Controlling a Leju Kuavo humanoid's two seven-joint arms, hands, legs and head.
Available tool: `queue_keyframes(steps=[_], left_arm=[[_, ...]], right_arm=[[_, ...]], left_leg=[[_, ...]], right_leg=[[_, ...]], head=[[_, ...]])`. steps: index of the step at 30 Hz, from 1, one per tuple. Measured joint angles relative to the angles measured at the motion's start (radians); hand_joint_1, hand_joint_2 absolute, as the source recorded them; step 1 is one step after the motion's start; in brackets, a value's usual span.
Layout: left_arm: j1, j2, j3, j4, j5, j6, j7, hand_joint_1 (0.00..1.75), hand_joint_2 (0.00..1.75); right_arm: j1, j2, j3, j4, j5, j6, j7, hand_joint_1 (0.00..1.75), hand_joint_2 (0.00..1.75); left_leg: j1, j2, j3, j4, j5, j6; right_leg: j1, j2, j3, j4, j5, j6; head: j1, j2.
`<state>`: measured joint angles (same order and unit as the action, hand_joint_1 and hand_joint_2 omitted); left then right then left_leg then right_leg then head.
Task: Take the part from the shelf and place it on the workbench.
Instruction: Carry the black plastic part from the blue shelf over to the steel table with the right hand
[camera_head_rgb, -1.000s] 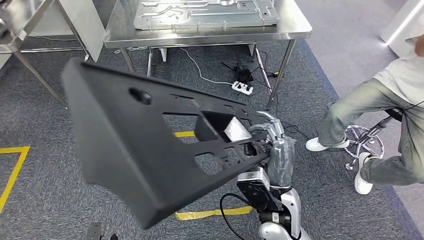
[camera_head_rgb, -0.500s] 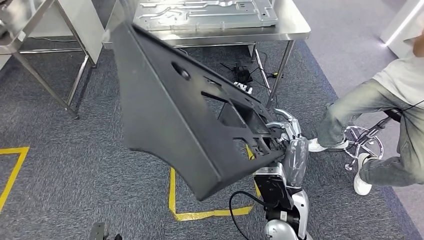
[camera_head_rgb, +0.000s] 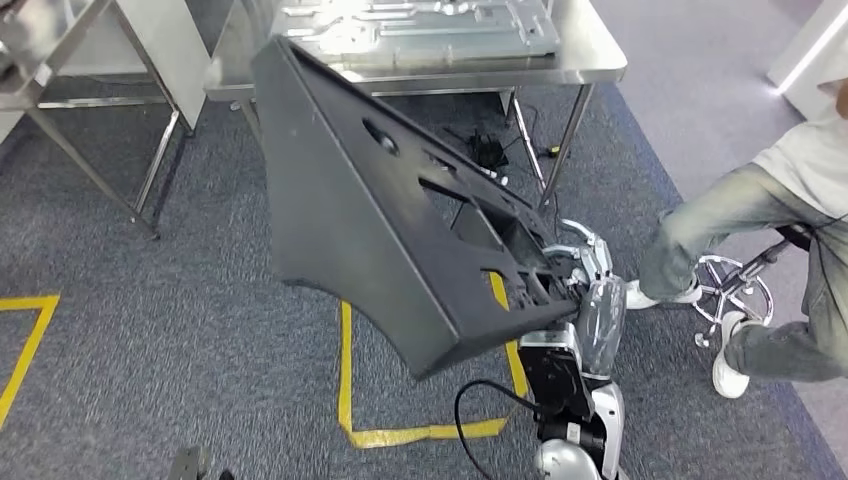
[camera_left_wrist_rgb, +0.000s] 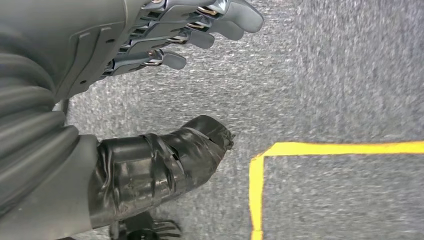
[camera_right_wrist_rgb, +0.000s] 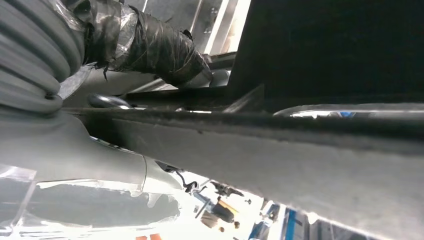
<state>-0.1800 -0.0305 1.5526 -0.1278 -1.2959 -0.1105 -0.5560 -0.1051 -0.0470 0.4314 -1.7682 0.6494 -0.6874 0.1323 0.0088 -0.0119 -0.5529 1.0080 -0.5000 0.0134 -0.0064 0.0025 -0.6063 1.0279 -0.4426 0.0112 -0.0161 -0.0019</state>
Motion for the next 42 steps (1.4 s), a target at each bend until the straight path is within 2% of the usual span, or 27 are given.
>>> queue_keyframes(steps=[3, 5, 7, 8, 9, 11, 12, 13, 14, 17, 18, 20, 22, 23, 24, 25, 27, 29, 32, 34, 35, 37, 38, 39, 40, 41, 42], left_arm=[[0.000, -0.001, 0.000, 0.000, -0.001, 0.001, 0.002, 0.00, 1.75], [0.000, -0.002, 0.000, 0.000, -0.002, 0.002, 0.004, 0.00, 1.75], [0.001, -0.002, 0.000, 0.000, -0.002, 0.004, 0.004, 0.00, 1.75], [0.003, -0.002, 0.000, 0.000, -0.002, 0.004, 0.005, 0.00, 1.75], [0.005, -0.002, 0.000, 0.000, -0.002, 0.005, 0.006, 0.00, 1.75], [0.006, -0.001, 0.000, 0.000, -0.002, 0.006, 0.007, 0.00, 1.75], [0.005, 0.000, 0.000, 0.000, -0.003, 0.006, 0.007, 0.00, 1.75], [0.004, 0.001, 0.000, 0.000, -0.003, 0.006, 0.008, 0.00, 1.75], [0.003, 0.001, 0.000, 0.000, -0.003, 0.006, 0.008, 0.00, 1.75], [0.005, 0.002, 0.000, 0.000, -0.004, 0.006, 0.008, 0.00, 1.75], [0.005, 0.002, 0.000, 0.000, -0.004, 0.006, 0.008, 0.00, 1.75], [0.005, 0.002, 0.000, 0.000, -0.004, 0.006, 0.007, 0.00, 1.75], [0.003, 0.002, 0.000, 0.000, -0.004, 0.006, 0.007, 0.00, 1.75], [0.004, 0.003, 0.000, 0.000, -0.004, 0.006, 0.007, 0.00, 1.75], [0.005, 0.003, 0.000, 0.000, -0.004, 0.006, 0.008, 0.00, 1.75], [0.006, 0.004, 0.000, 0.000, -0.004, 0.006, 0.008, 0.00, 1.75], [0.006, 0.003, 0.000, 0.000, -0.004, 0.006, 0.008, 0.00, 1.75], [0.004, 0.003, 0.000, 0.000, -0.004, 0.006, 0.008, 0.00, 1.75], [0.003, 0.003, 0.000, 0.000, -0.004, 0.006, 0.009, 0.00, 1.75], [0.001, 0.002, 0.000, 0.000, -0.006, 0.006, 0.009, 0.00, 1.75], [0.000, 0.001, 0.000, 0.000, -0.007, 0.006, 0.009, 0.00, 1.75], [-0.001, 0.001, 0.000, 0.000, -0.011, 0.008, 0.010, 0.00, 1.75], [0.000, 0.001, 0.000, 0.000, -0.011, 0.009, 0.010, 0.00, 1.75], [0.002, 0.001, 0.000, 0.000, -0.012, 0.010, 0.011, 0.00, 1.75], [0.003, 0.001, 0.000, 0.000, -0.012, 0.010, 0.011, 0.00, 1.75], [0.004, 0.001, 0.000, 0.000, -0.012, 0.011, 0.011, 0.00, 1.75], [0.004, 0.001, 0.000, 0.000, -0.012, 0.012, 0.011, 0.00, 1.75]], right_arm=[[-0.001, 0.002, 0.000, -0.002, 0.004, 0.000, 0.000, 1.75, 1.75], [-0.003, 0.005, 0.000, -0.004, 0.007, 0.000, 0.000, 1.75, 1.75], [-0.002, 0.007, 0.000, -0.004, 0.008, 0.000, 0.000, 1.75, 1.75], [-0.002, 0.008, 0.000, -0.004, 0.008, 0.000, 0.000, 1.75, 1.75], [-0.001, 0.008, 0.000, -0.004, 0.008, 0.000, 0.000, 1.75, 1.75], [-0.001, 0.008, 0.000, -0.004, 0.008, 0.000, 0.001, 1.75, 1.75], [-0.002, 0.008, 0.000, -0.004, 0.008, 0.000, 0.001, 1.75, 1.75], [-0.003, 0.008, 0.000, -0.004, 0.008, 0.000, 0.002, 1.75, 1.75], [-0.003, 0.008, 0.000, -0.004, 0.008, 0.000, 0.002, 1.75, 1.75], [-0.004, 0.008, 0.000, -0.004, 0.008, 0.000, 0.003, 1.75, 1.75], [-0.005, 0.008, 0.000, -0.004, 0.008, 0.000, 0.002, 1.75, 1.75], [-0.007, 0.008, 0.000, -0.004, 0.009, 0.000, 0.002, 1.75, 1.75], [-0.006, 0.008, 0.000, -0.004, 0.009, 0.000, 0.003, 1.75, 1.75], [-0.004, 0.008, 0.000, -0.003, 0.009, 0.000, 0.003, 1.75, 1.75], [-0.002, 0.008, 0.000, -0.003, 0.009, 0.000, 0.004, 1.75, 1.75], [-0.002, 0.008, 0.000, -0.003, 0.009, 0.000, 0.004, 1.75, 1.75], [-0.002, 0.008, 0.000, -0.003, 0.009, 0.000, 0.003, 1.75, 1.75], [-0.003, 0.008, 0.000, -0.003, 0.009, 0.000, 0.003, 1.75, 1.75], [-0.002, 0.008, 0.000, -0.004, 0.010, 0.000, 0.006, 1.75, 1.75], [-0.006, 0.008, 0.000, -0.004, 0.014, 0.000, 0.012, 1.75, 1.75], [-0.010, 0.008, 0.000, -0.004, 0.019, 0.000, 0.019, 1.75, 1.75], [-0.021, 0.006, 0.000, -0.004, 0.037, 0.000, 0.044, 1.75, 1.75], [-0.025, 0.003, 0.000, -0.005, 0.046, 0.000, 0.060, 1.75, 1.75], [-0.030, -0.001, 0.000, -0.005, 0.052, 0.000, 0.076, 1.75, 1.75], [-0.035, -0.007, 0.000, -0.006, 0.056, 0.000, 0.091, 1.75, 1.75], [-0.041, -0.013, 0.000, -0.008, 0.059, 0.000, 0.105, 1.75, 1.75], [-0.048, -0.020, 0.000, -0.011, 0.063, 0.000, 0.119, 1.75, 1.75]], left_leg=[[0.005, 0.004, -0.007, 0.024, -0.018, -0.016], [0.007, 0.006, -0.059, 0.126, -0.060, -0.022], [0.007, 0.006, -0.137, 0.255, -0.097, -0.025], [0.007, 0.006, -0.163, 0.285, -0.093, -0.025], [0.006, 0.006, -0.170, 0.278, -0.069, -0.024], [0.004, 0.006, -0.135, 0.165, 0.015, -0.016], [0.000, 0.007, -0.108, 0.101, 0.044, -0.010], [-0.003, 0.007, -0.086, 0.052, 0.059, -0.004], [-0.007, 0.006, -0.074, 0.024, 0.060, 0.001], [-0.007, 0.004, -0.054, 0.001, 0.048, 0.017], [-0.006, 0.004, -0.043, -0.004, 0.046, 0.023], [-0.003, 0.004, -0.022, -0.013, 0.039, 0.033], [-0.004, 0.004, -0.011, -0.013, 0.028, 0.037], [-0.004, 0.004, -0.005, -0.012, 0.022, 0.037], [-0.004, 0.003, 0.003, -0.012, 0.015, 0.036], [-0.003, 0.002, 0.013, -0.011, 0.007, 0.034], [-0.003, 0.000, 0.035, -0.010, -0.010, 0.026], [-0.002, -0.002, 0.044, -0.008, -0.025, 0.013], [0.000, 0.001, 0.049, 0.000, -0.036, -0.005], [0.003, 0.004, 0.028, 0.053, -0.040, -0.012], [0.004, 0.005, -0.004, 0.107, -0.050, -0.015], [0.004, 0.006, -0.092, 0.238, -0.090, -0.018], [0.004, 0.006, -0.130, 0.280, -0.109, -0.018], [0.004, 0.006, -0.155, 0.292, -0.115, -0.017], [0.004, 0.006, -0.162, 0.271, -0.099, -0.015], [0.003, 0.006, -0.155, 0.220, -0.060, -0.011], [0.002, 0.006, -0.139, 0.152, -0.004, -0.005]], right_leg=[[-0.001, 0.001, 0.013, -0.011, -0.003, -0.021], [-0.001, -0.001, 0.026, -0.017, -0.009, -0.032], [0.003, -0.002, 0.035, -0.016, -0.018, -0.039], [0.005, -0.002, 0.041, -0.016, -0.023, -0.040], [0.006, -0.001, 0.047, -0.015, -0.029, -0.040], [0.007, 0.001, 0.065, -0.015, -0.043, -0.037], [0.009, 0.001, 0.072, -0.014, -0.050, -0.034], [0.009, 0.001, 0.076, -0.015, -0.056, -0.029], [0.010, 0.001, 0.078, -0.015, -0.059, -0.023], [0.009, 0.000, 0.085, -0.009, -0.060, -0.006], [0.008, 0.000, 0.079, 0.010, -0.067, -0.002], [0.005, 0.000, 0.030, 0.101, -0.101, 0.005], [0.001, 0.000, -0.054, 0.227, -0.142, 0.011], [-0.002, 0.000, -0.088, 0.263, -0.149, 0.015], [-0.005, 0.000, -0.105, 0.266, -0.135, 0.017], [-0.009, 0.000, -0.102, 0.231, -0.101, 0.018], [-0.013, 0.000, -0.062, 0.102, -0.014, 0.018], [-0.008, -0.001, -0.033, 0.019, 0.015, 0.010], [-0.002, -0.001, -0.017, 0.004, 0.010, -0.013], [-0.002, 0.000, 0.001, -0.003, 0.004, -0.027], [-0.003, -0.001, 0.009, -0.006, 0.000, -0.032], [-0.001, 0.000, 0.022, -0.007, -0.012, -0.038], [0.001, 0.001, 0.030, -0.007, -0.019, -0.039], [0.002, 0.003, 0.040, -0.007, -0.027, -0.040], [0.003, 0.004, 0.052, -0.007, -0.036, -0.039], [0.004, 0.005, 0.066, -0.007, -0.045, -0.038], [0.004, 0.006, 0.076, -0.007, -0.055, -0.036]], head=[[-0.001, 0.000], [-0.002, 0.000], [-0.003, 0.000], [-0.003, 0.000], [-0.003, 0.000], [-0.003, 0.000], [-0.003, 0.000], [-0.002, 0.000], [-0.002, 0.000], [-0.002, 0.000], [-0.001, 0.000], [0.001, 0.000], [0.002, 0.000], [0.002, 0.000], [0.002, 0.000], [0.002, 0.000], [0.002, 0.000], [0.001, 0.000], [-0.001, 0.000], [-0.001, 0.000], [-0.001, 0.000], [-0.002, 0.000], [-0.002, 0.000], [-0.002, 0.000], [-0.002, 0.000], [-0.002, 0.000], [-0.002, 0.000]])
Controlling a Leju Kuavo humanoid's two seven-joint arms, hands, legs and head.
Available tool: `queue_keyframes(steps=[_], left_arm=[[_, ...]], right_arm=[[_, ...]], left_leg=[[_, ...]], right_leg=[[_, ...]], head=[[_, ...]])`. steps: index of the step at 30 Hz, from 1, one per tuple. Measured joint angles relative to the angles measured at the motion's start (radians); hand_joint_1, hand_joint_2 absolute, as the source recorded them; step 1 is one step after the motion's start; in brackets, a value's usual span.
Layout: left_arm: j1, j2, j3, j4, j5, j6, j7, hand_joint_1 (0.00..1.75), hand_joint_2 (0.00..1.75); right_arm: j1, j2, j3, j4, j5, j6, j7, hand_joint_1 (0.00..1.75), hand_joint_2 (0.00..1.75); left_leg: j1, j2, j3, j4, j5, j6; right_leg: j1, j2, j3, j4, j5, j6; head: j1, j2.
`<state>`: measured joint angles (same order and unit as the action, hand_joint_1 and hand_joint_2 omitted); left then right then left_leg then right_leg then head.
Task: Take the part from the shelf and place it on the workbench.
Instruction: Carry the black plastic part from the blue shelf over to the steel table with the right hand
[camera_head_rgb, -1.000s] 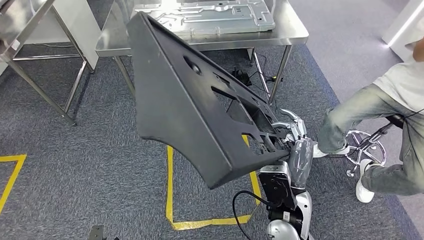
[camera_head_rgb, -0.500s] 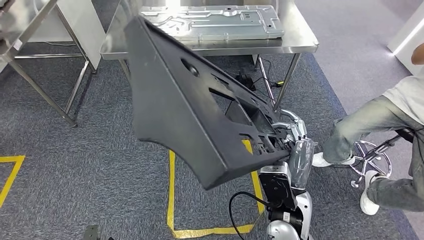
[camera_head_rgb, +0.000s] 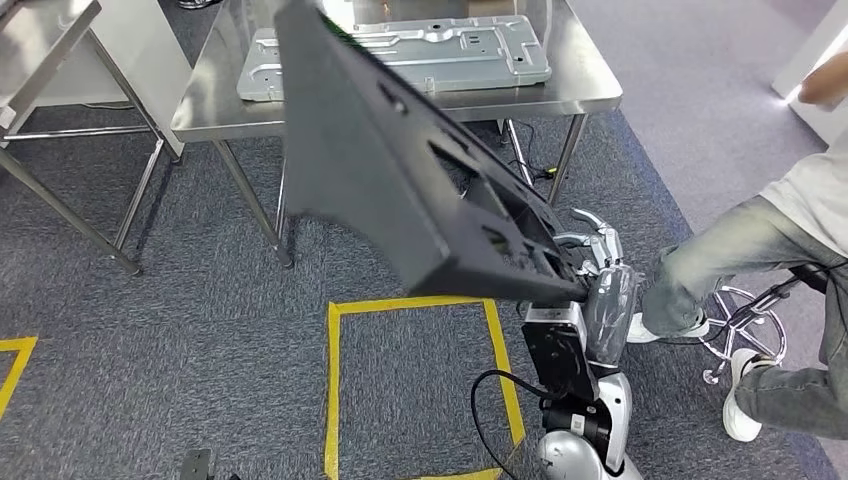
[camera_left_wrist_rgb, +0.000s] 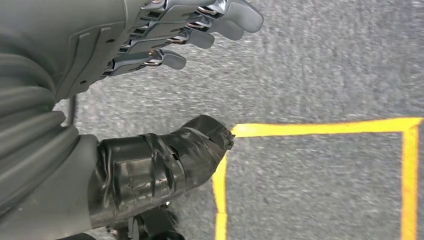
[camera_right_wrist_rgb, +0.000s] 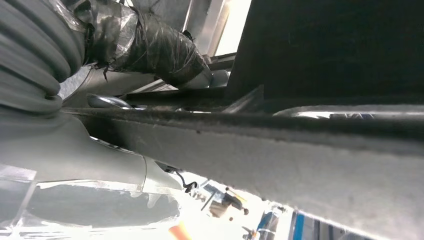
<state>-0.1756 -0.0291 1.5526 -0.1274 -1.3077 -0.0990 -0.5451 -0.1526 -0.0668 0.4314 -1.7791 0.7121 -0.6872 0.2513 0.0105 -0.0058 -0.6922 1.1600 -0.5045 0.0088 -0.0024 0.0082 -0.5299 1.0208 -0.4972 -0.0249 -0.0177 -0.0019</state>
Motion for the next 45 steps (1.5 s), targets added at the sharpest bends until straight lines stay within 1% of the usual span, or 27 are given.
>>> queue_keyframes(steps=[1, 3, 6, 7, 8, 11, 12, 13, 14, 16, 17, 18, 21, 23, 26, 27, 28, 29, 31, 33, 37, 39, 41, 42, 43, 44, 45], left_arm=[[0.000, 0.001, 0.000, 0.000, 0.000, 0.000, 0.000, 0.00, 1.75], [0.002, 0.001, 0.000, 0.000, 0.000, 0.000, 0.001, 0.00, 1.75], [0.005, 0.001, 0.000, 0.000, 0.001, -0.001, 0.001, 0.00, 1.75], [0.005, 0.001, 0.000, 0.000, 0.001, -0.002, 0.001, 0.00, 1.75], [0.005, 0.000, 0.000, 0.000, 0.002, -0.002, 0.001, 0.00, 1.75], [0.004, 0.000, 0.000, 0.000, 0.007, -0.003, -0.001, 0.00, 1.75], [0.004, 0.000, 0.000, 0.000, 0.011, -0.003, -0.002, 0.00, 1.75], [0.004, 0.000, 0.000, 0.000, 0.014, -0.004, -0.003, 0.00, 1.75], [0.005, 0.000, 0.000, 0.000, 0.017, -0.004, -0.004, 0.00, 1.75], [0.006, 0.000, 0.001, 0.000, 0.018, -0.004, -0.004, 0.00, 1.75], [0.005, 0.000, 0.001, 0.000, 0.019, -0.005, -0.003, 0.00, 1.75], [0.003, 0.000, 0.001, 0.000, 0.019, -0.005, -0.003, 0.00, 1.75], [0.002, 0.000, 0.001, 0.000, 0.020, -0.005, -0.003, 0.00, 1.75], [0.001, -0.002, 0.001, 0.000, 0.021, -0.005, -0.003, 0.00, 1.75], [0.001, -0.002, 0.001, 0.000, 0.021, -0.006, -0.002, 0.00, 1.75], [0.003, -0.002, 0.001, 0.000, 0.021, -0.006, -0.001, 0.00, 1.75], [0.005, -0.002, 0.001, 0.000, 0.021, -0.005, -0.001, 0.00, 1.75], [0.006, -0.002, 0.001, 0.000, 0.021, -0.005, 0.000, 0.00, 1.75], [0.007, -0.001, 0.001, 0.000, 0.021, -0.005, 0.000, 0.00, 1.75], [0.009, 0.003, 0.001, 0.000, 0.021, -0.005, 0.001, 0.00, 1.75], [0.013, 0.006, 0.001, 0.000, 0.021, -0.004, 0.002, 0.00, 1.75], [0.012, 0.006, 0.002, 0.000, 0.021, -0.004, 0.003, 0.00, 1.75], [0.011, 0.005, 0.002, 0.000, 0.021, -0.004, 0.004, 0.00, 1.75], [0.011, 0.005, 0.002, 0.000, 0.021, -0.004, 0.004, 0.00, 1.75], [0.013, 0.005, 0.002, 0.000, 0.021, -0.004, 0.004, 0.00, 1.75], [0.015, 0.005, 0.002, 0.000, 0.022, -0.004, 0.005, 0.00, 1.75], [0.015, 0.005, 0.002, 0.000, 0.022, -0.004, 0.005, 0.00, 1.75]], right_arm=[[-0.008, -0.008, 0.000, -0.003, 0.006, 0.000, 0.014, 1.75, 1.75], [-0.022, -0.027, 0.002, -0.012, 0.019, 0.001, 0.046, 1.75, 1.75], [-0.032, -0.062, 0.005, -0.027, 0.034, 0.004, 0.088, 1.75, 1.75], [-0.036, -0.075, 0.006, -0.032, 0.039, 0.006, 0.099, 1.75, 1.75], [-0.041, -0.086, 0.007, -0.036, 0.043, 0.010, 0.110, 1.75, 1.75], [-0.059, -0.130, 0.012, -0.059, 0.065, 0.055, 0.163, 1.75, 1.75], [-0.065, -0.151, 0.014, -0.071, 0.077, 0.086, 0.187, 1.75, 1.75], [-0.072, -0.171, 0.016, -0.085, 0.090, 0.118, 0.212, 1.75, 1.75], [-0.078, -0.189, 0.017, -0.098, 0.102, 0.146, 0.231, 1.75, 1.75], [-0.085, -0.219, 0.019, -0.117, 0.119, 0.181, 0.256, 1.75, 1.75], [-0.087, -0.232, 0.020, -0.126, 0.125, 0.190, 0.264, 1.75, 1.75], [-0.089, -0.242, 0.020, -0.136, 0.129, 0.196, 0.271, 1.75, 1.75], [-0.090, -0.271, 0.021, -0.160, 0.132, 0.202, 0.287, 1.75, 1.75], [-0.091, -0.290, 0.020, -0.171, 0.131, 0.203, 0.293, 1.75, 1.75], [-0.090, -0.312, 0.019, -0.178, 0.120, 0.207, 0.303, 1.75, 1.75], [-0.089, -0.319, 0.018, -0.179, 0.115, 0.210, 0.306, 1.75, 1.75], [-0.087, -0.325, 0.018, -0.180, 0.110, 0.212, 0.310, 1.75, 1.75], [-0.085, -0.332, 0.016, -0.182, 0.106, 0.214, 0.313, 1.75, 1.75], [-0.082, -0.346, 0.009, -0.185, 0.101, 0.219, 0.320, 1.75, 1.75], [-0.078, -0.359, 0.002, -0.188, 0.096, 0.222, 0.327, 1.75, 1.75], [-0.064, -0.390, -0.015, -0.198, 0.093, 0.225, 0.339, 1.75, 1.75], [-0.060, -0.402, -0.023, -0.203, 0.099, 0.227, 0.339, 1.75, 1.75], [-0.045, -0.408, -0.028, -0.205, 0.113, 0.226, 0.338, 1.75, 1.75], [-0.035, -0.409, -0.030, -0.206, 0.120, 0.226, 0.338, 1.75, 1.75], [-0.027, -0.411, -0.031, -0.206, 0.126, 0.225, 0.338, 1.75, 1.75], [-0.022, -0.413, -0.031, -0.206, 0.130, 0.225, 0.337, 1.75, 1.75], [-0.019, -0.414, -0.031, -0.206, 0.132, 0.225, 0.336, 1.75, 1.75]], left_leg=[[-0.004, 0.000, 0.013, -0.058, 0.037, 0.005], [-0.011, -0.001, 0.031, -0.118, 0.074, 0.013], [-0.008, -0.004, 0.054, -0.131, 0.074, 0.022], [-0.007, -0.004, 0.066, -0.136, 0.069, 0.026], [-0.006, -0.004, 0.076, -0.139, 0.064, 0.029], [-0.007, -0.004, 0.094, -0.142, 0.047, 0.036], [-0.007, -0.004, 0.100, -0.141, 0.040, 0.037], [-0.007, -0.005, 0.109, -0.141, 0.032, 0.037], [-0.007, -0.005, 0.121, -0.140, 0.023, 0.036], [-0.006, -0.008, 0.142, -0.138, 0.004, 0.030], [-0.007, -0.009, 0.146, -0.137, -0.004, 0.025], [-0.007, -0.010, 0.147, -0.135, -0.009, 0.019], [-0.008, -0.008, 0.151, -0.124, -0.018, 0.004], [-0.006, -0.005, 0.123, -0.061, -0.032, -0.003], [-0.005, -0.001, 0.006, 0.113, -0.089, -0.007], [-0.006, -0.001, -0.027, 0.145, -0.103, -0.005], [-0.007, -0.001, -0.045, 0.145, -0.103, -0.001], [-0.010, -0.001, -0.046, 0.112, -0.081, 0.005], [-0.022, -0.003, -0.020, -0.011, 0.020, 0.024], [-0.035, -0.007, 0.002, -0.095, 0.082, 0.040], [-0.033, -0.010, 0.044, -0.139, 0.096, 0.053], [-0.029, -0.008, 0.071, -0.152, 0.089, 0.055], [-0.028, -0.008, 0.087, -0.155, 0.075, 0.057], [-0.027, -0.009, 0.095, -0.155, 0.066, 0.057], [-0.026, -0.010, 0.106, -0.154, 0.056, 0.056], [-0.025, -0.011, 0.118, -0.154, 0.046, 0.054], [-0.024, -0.011, 0.132, -0.152, 0.035, 0.052]], right_leg=[[0.001, 0.001, 0.010, 0.001, -0.009, 0.004], [0.002, 0.003, 0.022, 0.002, -0.022, 0.016], [0.003, 0.003, 0.027, 0.028, -0.023, 0.033], [0.003, 0.001, 0.016, 0.051, -0.027, 0.037], [0.003, 0.000, -0.004, 0.087, -0.039, 0.042], [0.001, -0.002, -0.115, 0.237, -0.103, 0.050], [-0.001, -0.003, -0.144, 0.261, -0.110, 0.052], [-0.004, -0.003, -0.157, 0.254, -0.095, 0.053], [-0.006, -0.003, -0.154, 0.215, -0.058, 0.053], [-0.006, -0.003, -0.128, 0.099, 0.035, 0.050], [-0.004, -0.004, -0.118, 0.057, 0.057, 0.045], [-0.002, -0.004, -0.115, 0.033, 0.066, 0.039], [-0.002, -0.003, -0.097, 0.019, 0.058, 0.019], [-0.004, -0.004, -0.074, 0.013, 0.047, 0.007], [0.000, -0.003, -0.046, 0.011, 0.025, 0.000], [0.002, -0.001, -0.035, 0.011, 0.016, -0.001], [0.004, 0.001, -0.021, 0.011, 0.006, -0.001], [0.006, 0.002, -0.006, 0.011, -0.005, -0.001], [0.009, 0.002, 0.024, 0.010, -0.028, 0.001], [0.009, 0.005, 0.041, 0.006, -0.047, 0.009], [0.012, 0.004, 0.050, 0.037, -0.041, 0.027], [0.010, -0.001, 0.004, 0.118, -0.052, 0.036], [0.005, -0.002, -0.073, 0.225, -0.102, 0.045], [0.001, -0.003, -0.107, 0.255, -0.130, 0.049], [-0.003, -0.003, -0.129, 0.260, -0.145, 0.052], [-0.007, -0.003, -0.137, 0.236, -0.134, 0.055], [-0.010, -0.003, -0.133, 0.187, -0.096, 0.058]], head=[[-0.001, 0.000], [-0.001, 0.000], [0.000, 0.000], [0.000, 0.000], [0.002, 0.000], [0.004, 0.000], [0.004, 0.000], [0.004, 0.000], [0.004, 0.000], [0.004, 0.000], [0.003, 0.000], [0.003, 0.000], [0.003, 0.000], [0.002, 0.000], [0.002, 0.000], [0.002, 0.000], [0.002, 0.000], [0.002, 0.000], [0.002, 0.000], [0.002, 0.000], [0.002, 0.000], [0.003, 0.000], [0.003, 0.000], [0.003, 0.000], [0.003, 0.000], [0.003, 0.000], [0.003, 0.000]])
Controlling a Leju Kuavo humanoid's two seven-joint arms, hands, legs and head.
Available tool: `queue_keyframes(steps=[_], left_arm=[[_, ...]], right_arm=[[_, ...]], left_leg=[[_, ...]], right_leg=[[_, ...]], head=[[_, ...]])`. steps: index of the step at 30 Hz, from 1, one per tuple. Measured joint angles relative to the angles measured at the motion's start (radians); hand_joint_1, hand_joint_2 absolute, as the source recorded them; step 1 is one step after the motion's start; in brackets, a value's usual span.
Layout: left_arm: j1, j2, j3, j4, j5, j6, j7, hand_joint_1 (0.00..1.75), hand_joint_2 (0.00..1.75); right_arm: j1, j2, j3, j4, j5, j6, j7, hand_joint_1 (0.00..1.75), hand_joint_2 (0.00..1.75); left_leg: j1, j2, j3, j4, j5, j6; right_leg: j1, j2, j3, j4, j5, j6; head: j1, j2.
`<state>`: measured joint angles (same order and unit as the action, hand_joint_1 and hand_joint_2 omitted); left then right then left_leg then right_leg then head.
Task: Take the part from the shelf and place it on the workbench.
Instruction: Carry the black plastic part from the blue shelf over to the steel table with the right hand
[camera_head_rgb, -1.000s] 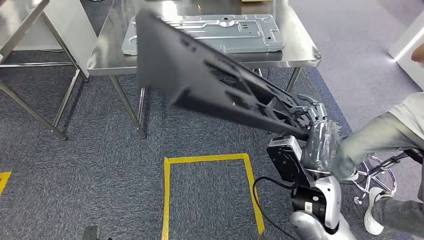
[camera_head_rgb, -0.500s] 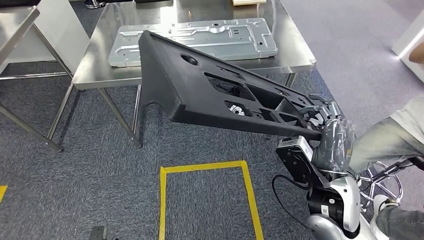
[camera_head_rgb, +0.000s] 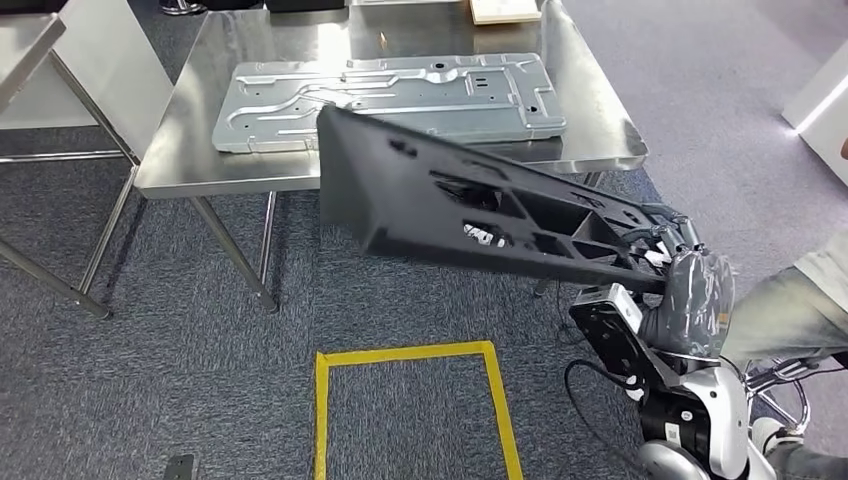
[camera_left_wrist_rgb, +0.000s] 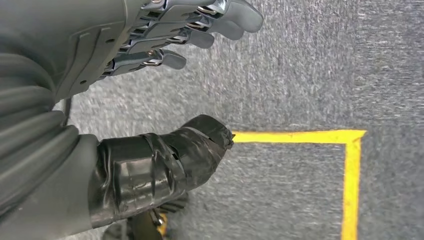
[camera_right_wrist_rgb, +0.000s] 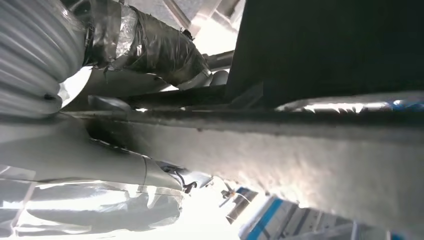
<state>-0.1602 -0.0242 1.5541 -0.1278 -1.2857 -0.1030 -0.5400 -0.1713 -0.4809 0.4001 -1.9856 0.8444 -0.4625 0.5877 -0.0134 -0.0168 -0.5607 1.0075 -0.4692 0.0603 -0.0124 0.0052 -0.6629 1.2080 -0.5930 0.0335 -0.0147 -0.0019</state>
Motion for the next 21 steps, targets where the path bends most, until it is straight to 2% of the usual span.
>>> queue_keyframes(steps=[1, 2, 3, 4, 7, 8, 10, 12, 13, 14, 15, 17, 18, 19, 21], left_arm=[[0.000, 0.000, 0.000, 0.000, 0.000, 0.000, 0.000, 0.00, 1.75], [-0.001, 0.000, 0.000, 0.000, 0.001, 0.000, 0.000, 0.00, 1.75], [-0.002, 0.000, 0.000, 0.000, 0.002, 0.000, 0.000, 0.00, 1.75], [-0.004, 0.000, 0.000, 0.000, 0.002, 0.000, 0.000, 0.00, 1.75], [-0.004, -0.001, 0.000, 0.000, 0.007, 0.002, 0.001, 0.00, 1.75], [-0.005, -0.001, 0.000, 0.000, 0.009, 0.002, 0.002, 0.00, 1.75], [-0.009, -0.002, 0.000, 0.000, 0.010, 0.002, 0.003, 0.00, 1.75], [-0.008, -0.002, 0.000, 0.000, 0.011, 0.002, 0.005, 0.00, 1.75], [-0.006, -0.002, 0.000, 0.000, 0.011, 0.002, 0.005, 0.00, 1.75], [-0.004, -0.002, 0.000, 0.000, 0.011, 0.002, 0.006, 0.00, 1.75], [-0.003, -0.002, 0.000, 0.000, 0.011, 0.003, 0.006, 0.00, 1.75], [-0.002, -0.001, 0.000, 0.000, 0.011, 0.004, 0.006, 0.00, 1.75], [-0.002, 0.000, 0.000, 0.000, 0.011, 0.004, 0.006, 0.00, 1.75], [-0.002, 0.000, 0.000, 0.000, 0.011, 0.004, 0.006, 0.00, 1.75], [-0.002, 0.001, 0.000, 0.000, 0.011, 0.004, 0.007, 0.00, 1.75]], right_arm=[[0.002, -0.001, 0.000, 0.000, 0.001, 0.000, -0.001, 1.75, 1.75], [0.004, -0.002, 0.000, -0.001, 0.002, -0.001, -0.001, 1.75, 1.75], [0.009, -0.002, -0.001, -0.002, 0.003, -0.001, -0.001, 1.75, 1.75], [0.015, -0.002, -0.001, -0.003, 0.004, -0.002, 0.000, 1.75, 1.75], [0.034, -0.006, -0.008, -0.012, 0.014, -0.004, 0.002, 1.75, 1.75], [0.039, -0.007, -0.012, -0.015, 0.016, -0.005, 0.002, 1.75, 1.75], [0.048, -0.010, -0.020, -0.022, 0.018, -0.005, 0.002, 1.75, 1.75], [0.058, -0.011, -0.025, -0.024, 0.017, -0.005, 0.002, 1.75, 1.75], [0.063, -0.011, -0.026, -0.025, 0.017, -0.005, 0.002, 1.75, 1.75], [0.068, -0.011, -0.027, -0.025, 0.017, -0.005, 0.002, 1.75, 1.75], [0.072, -0.011, -0.028, -0.025, 0.017, -0.005, 0.002, 1.75, 1.75], [0.075, -0.011, -0.031, -0.026, 0.017, -0.004, 0.002, 1.75, 1.75], [0.076, -0.011, -0.032, -0.027, 0.017, -0.004, 0.002, 1.75, 1.75], [0.078, -0.010, -0.033, -0.028, 0.017, -0.004, 0.002, 1.75, 1.75], [0.084, -0.011, -0.034, -0.029, 0.017, -0.005, 0.002, 1.75, 1.75]], left_leg=[[0.001, 0.000, 0.012, 0.002, -0.011, -0.004], [0.002, -0.002, 0.021, 0.006, -0.022, -0.009], [0.002, -0.003, 0.026, 0.009, -0.033, -0.015], [0.001, -0.004, 0.031, 0.014, -0.040, -0.022], [0.002, -0.003, 0.037, 0.031, -0.053, -0.039], [0.003, 0.000, 0.026, 0.055, -0.062, -0.043], [0.006, 0.005, -0.032, 0.159, -0.097, -0.050], [0.007, 0.008, -0.115, 0.276, -0.142, -0.052], [0.007, 0.008, -0.143, 0.301, -0.149, -0.050], [0.006, 0.008, -0.153, 0.291, -0.136, -0.046], [0.003, 0.009, -0.147, 0.245, -0.101, -0.039], [-0.009, 0.009, -0.111, 0.116, -0.008, -0.019], [-0.016, 0.008, -0.096, 0.068, 0.012, -0.010], [-0.022, 0.007, -0.086, 0.040, 0.021, -0.003], [-0.023, 0.003, -0.068, 0.015, 0.017, 0.007]], right_leg=[[-0.003, -0.001, 0.009, -0.062, 0.060, 0.003], [-0.004, -0.002, 0.017, -0.113, 0.105, 0.002], [-0.003, -0.003, 0.025, -0.146, 0.139, -0.002], [-0.002, -0.004, 0.028, -0.163, 0.155, -0.009], [-0.001, -0.003, 0.047, -0.166, 0.152, -0.033], [0.000, -0.003, 0.055, -0.167, 0.149, -0.038], [0.001, -0.003, 0.068, -0.168, 0.140, -0.047], [0.005, -0.002, 0.078, -0.168, 0.127, -0.051], [0.007, -0.001, 0.086, -0.168, 0.120, -0.052], [0.010, 0.000, 0.096, -0.168, 0.113, -0.053], [0.012, 0.000, 0.108, -0.168, 0.104, -0.054], [0.014, 0.000, 0.130, -0.170, 0.087, -0.052], [0.014, 0.001, 0.138, -0.172, 0.080, -0.049], [0.013, 0.002, 0.144, -0.175, 0.076, -0.044], [0.013, 0.003, 0.154, -0.172, 0.080, -0.033]], head=[[0.000, 0.000], [0.000, 0.000], [0.000, 0.000], [0.000, 0.000], [0.000, 0.000], [-0.001, 0.000], [-0.003, 0.000], [-0.003, 0.000], [-0.003, 0.000], [-0.003, 0.000], [-0.003, 0.000], [-0.002, 0.000], [-0.002, 0.000], [-0.003, 0.000], [-0.003, 0.000]])
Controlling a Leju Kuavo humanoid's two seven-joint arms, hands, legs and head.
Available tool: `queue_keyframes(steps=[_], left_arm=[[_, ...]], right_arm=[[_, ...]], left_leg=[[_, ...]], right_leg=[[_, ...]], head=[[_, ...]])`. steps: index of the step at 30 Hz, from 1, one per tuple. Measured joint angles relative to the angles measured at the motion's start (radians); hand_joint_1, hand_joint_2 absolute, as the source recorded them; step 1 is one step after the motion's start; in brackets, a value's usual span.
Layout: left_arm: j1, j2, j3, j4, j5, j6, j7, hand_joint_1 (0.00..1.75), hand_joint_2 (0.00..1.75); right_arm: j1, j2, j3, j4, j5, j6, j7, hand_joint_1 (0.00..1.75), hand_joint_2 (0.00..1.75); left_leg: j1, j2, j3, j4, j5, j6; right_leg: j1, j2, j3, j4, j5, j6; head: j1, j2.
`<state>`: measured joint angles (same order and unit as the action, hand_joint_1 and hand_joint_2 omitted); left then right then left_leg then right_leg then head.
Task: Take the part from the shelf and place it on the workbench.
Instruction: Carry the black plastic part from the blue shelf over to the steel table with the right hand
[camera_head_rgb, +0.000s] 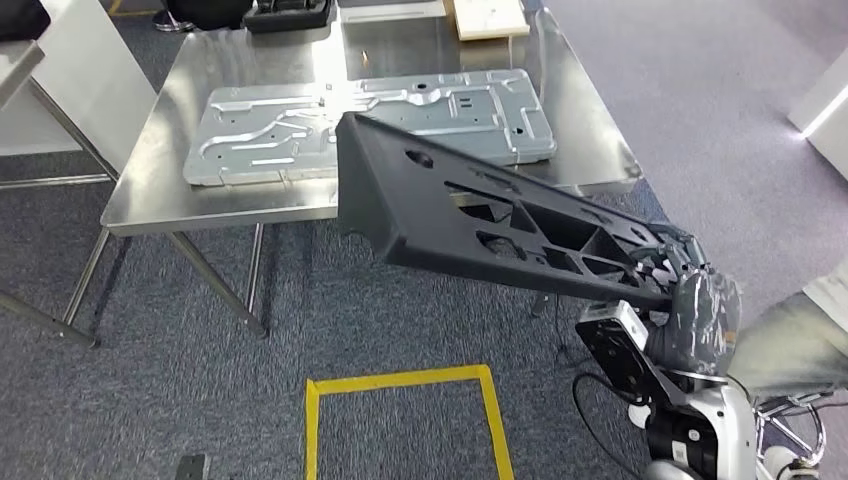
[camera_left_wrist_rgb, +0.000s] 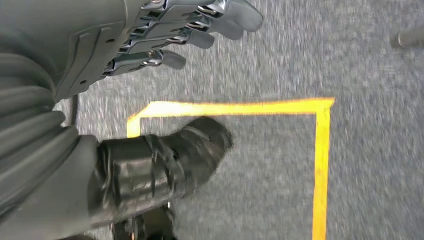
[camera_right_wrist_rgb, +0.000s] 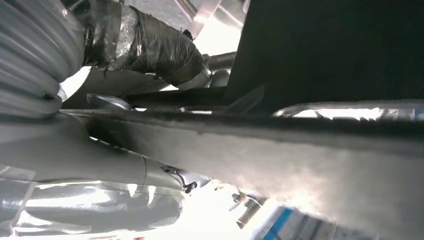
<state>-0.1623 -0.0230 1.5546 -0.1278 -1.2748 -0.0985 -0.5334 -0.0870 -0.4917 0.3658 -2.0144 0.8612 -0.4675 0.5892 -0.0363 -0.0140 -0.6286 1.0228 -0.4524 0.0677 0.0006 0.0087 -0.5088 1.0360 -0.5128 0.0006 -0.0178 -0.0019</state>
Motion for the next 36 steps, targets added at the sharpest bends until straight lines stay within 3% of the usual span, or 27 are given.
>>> queue_keyframes(steps=[2, 3, 6, 7, 8, 9, 11, 12, 13, 17, 19, 21, 23, 24, 26, 28, 29, 31, 33, 34, 36], left_arm=[[0.002, 0.000, 0.000, 0.000, 0.001, 0.000, 0.002, 0.00, 1.75], [0.002, 0.000, 0.000, 0.000, 0.002, 0.000, 0.003, 0.00, 1.75], [-0.001, 0.000, 0.000, 0.000, 0.003, 0.000, 0.006, 0.00, 1.75], [0.000, 0.000, 0.000, 0.000, 0.004, 0.000, 0.008, 0.00, 1.75], [0.001, 0.000, 0.000, 0.000, 0.005, 0.000, 0.011, 0.00, 1.75], [0.002, 0.000, 0.000, 0.000, 0.006, 0.001, 0.014, 0.00, 1.75], [0.003, 0.000, 0.000, 0.000, 0.009, 0.003, 0.021, 0.00, 1.75], [0.002, 0.000, 0.000, 0.000, 0.009, 0.004, 0.023, 0.00, 1.75], [0.000, 0.000, 0.000, 0.000, 0.010, 0.005, 0.026, 0.00, 1.75], [-0.003, 0.000, 0.001, 0.000, 0.010, 0.010, 0.039, 0.00, 1.75], [-0.008, -0.001, 0.001, 0.000, 0.009, 0.012, 0.044, 0.00, 1.75], [-0.011, -0.001, 0.001, 0.000, 0.009, 0.013, 0.047, 0.00, 1.75], [-0.008, 0.000, 0.001, 0.000, 0.008, 0.012, 0.048, 0.00, 1.75], [-0.007, 0.000, 0.001, 0.000, 0.007, 0.012, 0.047, 0.00, 1.75], [-0.006, 0.000, 0.001, 0.000, 0.004, 0.012, 0.047, 0.00, 1.75], [-0.006, 0.000, 0.001, 0.000, 0.002, 0.011, 0.045, 0.00, 1.75], [-0.006, 0.000, 0.001, 0.000, 0.001, 0.011, 0.045, 0.00, 1.75], [-0.006, 0.000, 0.001, 0.000, 0.000, 0.010, 0.042, 0.00, 1.75], [-0.005, 0.000, 0.001, 0.000, 0.000, 0.008, 0.036, 0.00, 1.75], [-0.006, 0.000, 0.001, 0.000, -0.001, 0.007, 0.032, 0.00, 1.75], [-0.008, 0.000, 0.001, 0.000, -0.002, 0.004, 0.027, 0.00, 1.75]], right_arm=[[0.005, -0.001, -0.002, -0.001, 0.000, -0.001, -0.001, 1.75, 1.75], [0.006, -0.002, -0.004, -0.001, 0.000, -0.002, -0.003, 1.75, 1.75], [0.015, -0.003, -0.010, -0.001, -0.001, -0.003, -0.006, 1.75, 1.75], [0.020, -0.003, -0.012, -0.001, -0.001, -0.004, -0.006, 1.75, 1.75], [0.024, -0.003, -0.013, -0.001, -0.002, -0.004, -0.007, 1.75, 1.75], [0.028, -0.003, -0.014, -0.001, -0.002, -0.005, -0.010, 1.75, 1.75], [0.033, -0.003, -0.014, 0.000, -0.002, -0.007, -0.019, 1.75, 1.75], [0.035, -0.002, -0.014, 0.001, -0.002, -0.008, -0.024, 1.75, 1.75], [0.038, 0.000, -0.014, 0.002, -0.002, -0.009, -0.030, 1.75, 1.75], [0.047, 0.011, -0.014, 0.006, 0.001, -0.012, -0.048, 1.75, 1.75], [0.045, 0.018, -0.014, 0.009, 0.002, -0.012, -0.056, 1.75, 1.75], [0.044, 0.025, -0.014, 0.015, 0.002, -0.009, -0.063, 1.75, 1.75], [0.040, 0.033, -0.013, 0.024, 0.004, 0.004, -0.072, 1.75, 1.75], [0.036, 0.037, -0.010, 0.028, 0.007, 0.012, -0.077, 1.75, 1.75], [0.026, 0.044, -0.004, 0.034, 0.014, 0.027, -0.084, 1.75, 1.75], [0.014, 0.052, 0.004, 0.040, 0.018, 0.037, -0.088, 1.75, 1.75], [0.009, 0.056, 0.008, 0.042, 0.019, 0.040, -0.088, 1.75, 1.75], [0.001, 0.061, 0.013, 0.046, 0.021, 0.047, -0.088, 1.75, 1.75], [-0.011, 0.064, 0.017, 0.049, 0.027, 0.057, -0.088, 1.75, 1.75], [-0.021, 0.064, 0.020, 0.050, 0.031, 0.065, -0.087, 1.75, 1.75], [-0.033, 0.064, 0.027, 0.051, 0.037, 0.084, -0.079, 1.75, 1.75]], left_leg=[[0.006, 0.001, 0.031, -0.022, 0.014, 0.006], [0.008, 0.002, 0.046, -0.027, 0.014, 0.009], [0.010, 0.004, 0.066, -0.031, 0.002, 0.012], [0.011, 0.003, 0.072, -0.031, -0.006, 0.009], [0.013, 0.002, 0.080, -0.029, -0.014, 0.006], [0.016, 0.000, 0.090, -0.027, -0.024, 0.002], [0.022, -0.002, 0.110, -0.019, -0.046, -0.010], [0.024, -0.004, 0.117, -0.014, -0.057, -0.018], [0.024, -0.005, 0.118, -0.009, -0.067, -0.026], [0.028, -0.003, 0.116, 0.024, -0.082, -0.050], [0.032, 0.002, 0.073, 0.103, -0.101, -0.057], [0.034, 0.004, -0.012, 0.226, -0.142, -0.065], [0.035, 0.004, -0.078, 0.283, -0.160, -0.067], [0.035, 0.004, -0.088, 0.264, -0.142, -0.064], [0.031, 0.005, -0.069, 0.147, -0.046, -0.053], [0.020, 0.006, -0.046, 0.048, 0.016, -0.040], [0.016, 0.006, -0.040, 0.023, 0.029, -0.033], [0.016, 0.003, -0.023, 0.005, 0.026, -0.024], [0.020, 0.003, 0.005, -0.012, 0.031, -0.017], [0.020, 0.003, 0.018, -0.018, 0.029, -0.013], [0.020, 0.004, 0.031, -0.019, 0.019, -0.006]], right_leg=[[0.000, -0.001, 0.002, 0.025, -0.007, 0.007], [0.000, -0.002, -0.011, 0.056, -0.025, 0.011], [-0.009, -0.003, -0.111, 0.213, -0.099, 0.025], [-0.014, -0.003, -0.142, 0.242, -0.109, 0.030], [-0.019, -0.003, -0.159, 0.242, -0.101, 0.036], [-0.025, -0.003, -0.159, 0.209, -0.072, 0.042], [-0.034, -0.004, -0.134, 0.097, 0.018, 0.054], [-0.035, -0.005, -0.125, 0.052, 0.044, 0.053], [-0.033, -0.006, -0.120, 0.028, 0.062, 0.048], [-0.025, -0.007, -0.103, 0.016, 0.060, 0.007], [-0.025, -0.009, -0.087, 0.011, 0.053, -0.005], [-0.022, -0.010, -0.074, 0.009, 0.041, -0.011], [-0.019, -0.008, -0.056, 0.009, 0.025, -0.012], [-0.018, -0.007, -0.044, 0.009, 0.016, -0.012], [-0.017, -0.007, -0.020, 0.007, -0.003, -0.010], [-0.017, -0.007, -0.001, 0.004, -0.020, -0.001], [-0.017, -0.007, 0.006, 0.003, -0.024, 0.004], [-0.014, -0.005, 0.019, 0.002, -0.024, 0.015], [-0.015, -0.005, 0.013, 0.034, -0.027, 0.020], [-0.016, -0.006, -0.008, 0.074, -0.039, 0.021], [-0.016, -0.006, -0.085, 0.188, -0.082, 0.026]], head=[[0.001, 0.000], [0.001, 0.000], [0.003, 0.000], [0.003, 0.000], [0.003, 0.000], [0.003, 0.000], [0.003, 0.000], [0.004, 0.000], [0.004, 0.000], [0.003, 0.000], [0.002, 0.000], [0.000, 0.000], [0.000, 0.000], [0.000, 0.000], [0.001, 0.000], [0.000, 0.000], [0.000, 0.000], [-0.001, 0.000], [0.001, 0.000], [0.001, 0.000], [0.002, 0.000]])
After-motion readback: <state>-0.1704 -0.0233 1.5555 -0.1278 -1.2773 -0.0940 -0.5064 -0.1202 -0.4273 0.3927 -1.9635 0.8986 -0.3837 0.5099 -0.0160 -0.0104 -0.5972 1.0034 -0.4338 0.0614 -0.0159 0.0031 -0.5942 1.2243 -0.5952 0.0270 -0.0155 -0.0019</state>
